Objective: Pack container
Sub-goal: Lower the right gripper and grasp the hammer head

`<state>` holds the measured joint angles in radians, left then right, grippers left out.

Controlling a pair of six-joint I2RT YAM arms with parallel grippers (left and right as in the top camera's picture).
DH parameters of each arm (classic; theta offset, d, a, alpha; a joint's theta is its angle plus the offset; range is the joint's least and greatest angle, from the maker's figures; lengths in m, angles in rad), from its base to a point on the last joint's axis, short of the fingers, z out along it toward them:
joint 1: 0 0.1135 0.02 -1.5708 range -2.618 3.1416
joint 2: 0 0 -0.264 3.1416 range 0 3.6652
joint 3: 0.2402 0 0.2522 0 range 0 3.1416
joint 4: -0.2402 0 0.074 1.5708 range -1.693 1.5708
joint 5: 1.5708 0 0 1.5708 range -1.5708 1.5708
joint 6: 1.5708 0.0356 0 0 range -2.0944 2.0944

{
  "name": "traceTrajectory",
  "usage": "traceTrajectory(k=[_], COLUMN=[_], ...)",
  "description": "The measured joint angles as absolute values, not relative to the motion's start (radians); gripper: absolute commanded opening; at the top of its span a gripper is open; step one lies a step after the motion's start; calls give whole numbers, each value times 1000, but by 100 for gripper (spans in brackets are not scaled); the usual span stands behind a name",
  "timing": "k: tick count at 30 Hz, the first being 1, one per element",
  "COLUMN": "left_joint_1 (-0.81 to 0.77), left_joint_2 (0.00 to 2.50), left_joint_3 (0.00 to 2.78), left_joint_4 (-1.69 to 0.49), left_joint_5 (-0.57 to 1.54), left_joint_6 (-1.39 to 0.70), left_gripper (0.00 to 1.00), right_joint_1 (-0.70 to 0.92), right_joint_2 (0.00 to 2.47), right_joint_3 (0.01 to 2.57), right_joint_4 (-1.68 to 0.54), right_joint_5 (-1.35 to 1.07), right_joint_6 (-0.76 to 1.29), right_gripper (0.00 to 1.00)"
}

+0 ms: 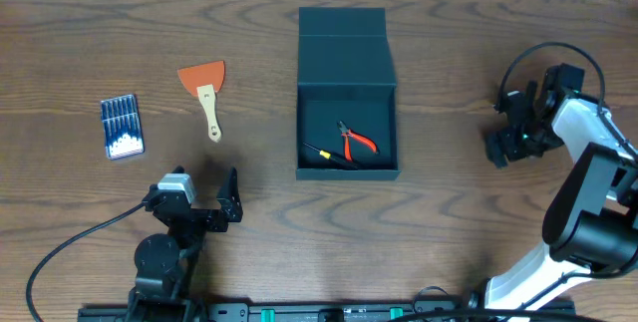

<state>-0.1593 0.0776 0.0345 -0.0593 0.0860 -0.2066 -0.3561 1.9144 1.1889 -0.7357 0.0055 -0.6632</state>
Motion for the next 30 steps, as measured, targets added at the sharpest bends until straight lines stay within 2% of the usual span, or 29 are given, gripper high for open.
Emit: traceTrajectory(k=[13, 19, 22, 24, 28, 30], left_joint_1=[-159, -159, -159, -159, -159, -159], left_joint_2=[78, 78, 78, 78, 78, 78], left_joint_3=[35, 35, 35, 35, 35, 35], left_joint_4=[-59, -59, -59, -59, -59, -59], left_joint_5=[86, 86, 86, 86, 86, 86], left_joint_6=[-210, -229, -233, -236, -236, -236], left_gripper=[98, 99, 99, 99, 98, 99], right_joint_1=[-356, -356, -356, -356, -356, -356], right_joint_2=[1924, 1924, 1925, 1925, 1925, 1925], right_joint_3=[1189, 1189, 1189, 1189, 1189, 1189], right_joint_4=[-735, -735, -735, -736, -738, -738], right_joint_5=[-17, -21, -21, -22, -23, -23], right_joint_6=[-666, -669, -669, -672, -669, -670], right_gripper=[82, 62, 57, 49, 46, 41])
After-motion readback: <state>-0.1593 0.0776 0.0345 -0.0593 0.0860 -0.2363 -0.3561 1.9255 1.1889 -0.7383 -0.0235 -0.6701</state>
